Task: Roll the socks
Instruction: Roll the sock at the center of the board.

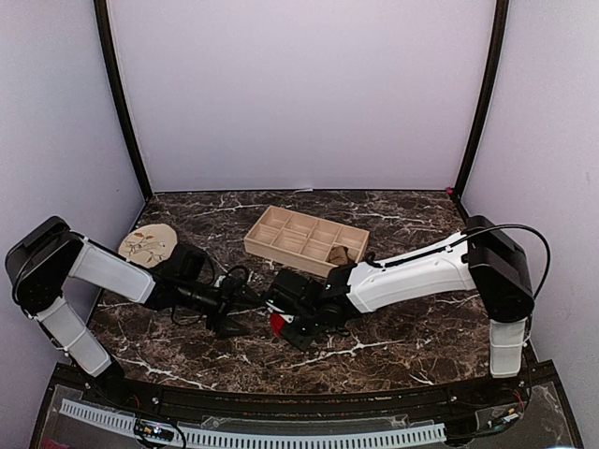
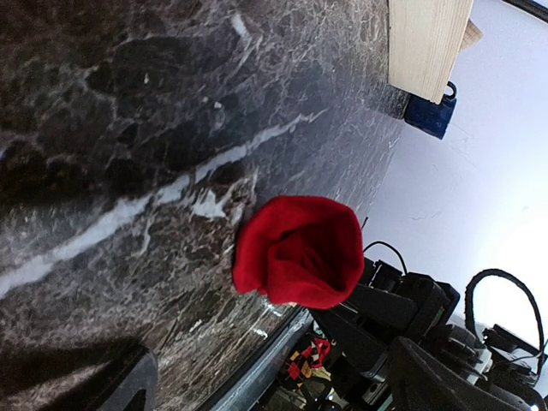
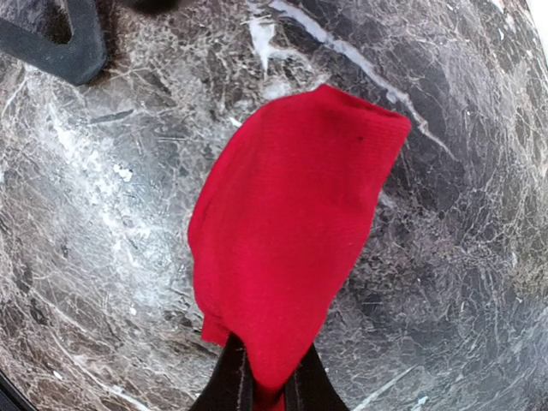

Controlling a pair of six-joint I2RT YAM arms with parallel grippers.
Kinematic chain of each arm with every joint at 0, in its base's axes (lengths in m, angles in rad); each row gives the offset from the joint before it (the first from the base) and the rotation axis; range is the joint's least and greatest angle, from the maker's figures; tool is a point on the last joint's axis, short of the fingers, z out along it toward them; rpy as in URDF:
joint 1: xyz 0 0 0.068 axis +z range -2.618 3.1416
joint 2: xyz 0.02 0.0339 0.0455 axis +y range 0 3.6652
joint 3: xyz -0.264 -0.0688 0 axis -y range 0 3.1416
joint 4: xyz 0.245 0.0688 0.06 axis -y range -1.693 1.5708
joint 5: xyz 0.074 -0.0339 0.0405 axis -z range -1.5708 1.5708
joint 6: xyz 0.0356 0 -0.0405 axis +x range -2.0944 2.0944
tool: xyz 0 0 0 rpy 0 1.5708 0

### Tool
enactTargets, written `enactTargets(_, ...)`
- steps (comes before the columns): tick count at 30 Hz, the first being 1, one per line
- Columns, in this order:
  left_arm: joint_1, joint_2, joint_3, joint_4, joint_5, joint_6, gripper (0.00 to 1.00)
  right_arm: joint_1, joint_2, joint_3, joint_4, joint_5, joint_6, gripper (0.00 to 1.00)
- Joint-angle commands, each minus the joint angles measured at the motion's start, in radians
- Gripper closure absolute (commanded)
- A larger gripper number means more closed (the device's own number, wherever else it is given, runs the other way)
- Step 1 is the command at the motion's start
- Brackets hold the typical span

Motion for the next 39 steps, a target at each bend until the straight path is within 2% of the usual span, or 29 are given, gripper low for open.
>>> enactTargets(1,0.001,0.011,0.023,0.034,0.039,-0.051,0.03,0.015,0.019,0.039,-0.007,0.011,-0.069,1.0)
enactTargets(10,0.002,0.075,0.011,0.172,0.088,-0.158,0.01,0.067,0.028,0.064,0.01,0.053,-0.139,1.0)
enactTargets(24,0.004,0.127,0.041,0.235,0.116,-0.225,0.01,0.141,0.064,0.091,0.038,0.122,-0.22,1.0)
enactTargets(39,0.004,0.098,-0.027,0.234,0.163,-0.212,0.01,0.136,0.126,0.177,0.018,0.36,-0.274,1.0)
